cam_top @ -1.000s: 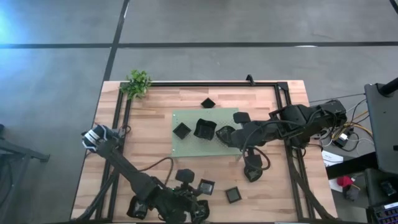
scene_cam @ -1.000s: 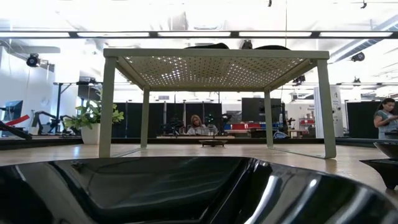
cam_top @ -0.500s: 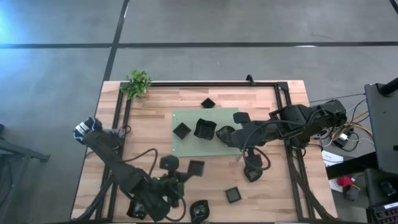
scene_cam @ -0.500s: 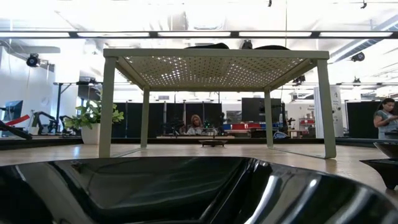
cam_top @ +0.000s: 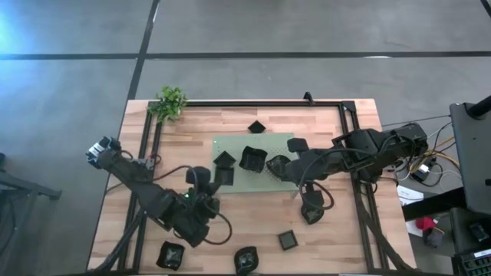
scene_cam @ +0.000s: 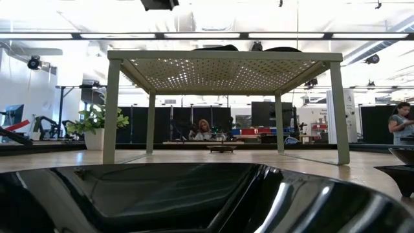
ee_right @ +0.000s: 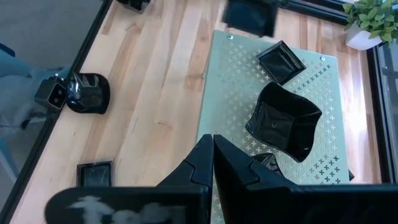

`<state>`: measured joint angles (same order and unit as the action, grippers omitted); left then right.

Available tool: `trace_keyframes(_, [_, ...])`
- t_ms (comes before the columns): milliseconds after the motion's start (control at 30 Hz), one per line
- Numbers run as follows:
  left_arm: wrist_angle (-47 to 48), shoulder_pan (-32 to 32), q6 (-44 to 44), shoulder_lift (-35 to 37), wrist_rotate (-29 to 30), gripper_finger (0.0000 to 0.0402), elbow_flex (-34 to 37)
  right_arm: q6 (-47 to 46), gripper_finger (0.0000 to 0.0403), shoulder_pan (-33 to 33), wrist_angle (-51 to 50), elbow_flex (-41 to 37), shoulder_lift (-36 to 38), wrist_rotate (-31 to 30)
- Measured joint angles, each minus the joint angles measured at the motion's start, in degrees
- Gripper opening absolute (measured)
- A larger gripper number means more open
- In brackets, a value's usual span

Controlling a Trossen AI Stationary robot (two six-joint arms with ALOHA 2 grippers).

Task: Pick & Place Mini shaped plates
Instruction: Stack the square plate on top of the square plate on the shelf

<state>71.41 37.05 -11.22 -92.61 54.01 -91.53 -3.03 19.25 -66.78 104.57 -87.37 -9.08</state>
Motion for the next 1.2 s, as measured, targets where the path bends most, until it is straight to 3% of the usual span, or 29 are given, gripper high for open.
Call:
trace_keyframes(400, [1.73, -3.74, -3.89, 0.99, -1.33, 0.0000, 0.05, 0.09, 0.0008, 0.00, 0.11, 0.00, 0.00, 0.00])
trace_keyframes(567, [1.78, -4.05, 2.29, 0.99, -1.85, 0.0000, 1.36, 0.60, 0.0008, 0.00, 0.13, 0.00, 0.00, 0.00])
trace_keyframes(800, [1.66, -4.70, 3.19, 0.99, -2.27, 0.0000, 5.55, 1.77, 0.0008, 0.01, 0.13, 0.00, 0.00, 0.00])
trace_keyframes(967, [1.60, -6.96, -1.57, 1.20, -1.06, 0.0000, 6.73, 1.77, 0.0008, 0.00, 0.19, 0.00, -0.02, 0.00])
trace_keyframes(1200, [1.10, -9.34, 6.00, 1.43, -1.37, 0.0000, 9.70, 1.73, 0.0008, 0.00, 0.26, 0.00, -0.02, 0.00])
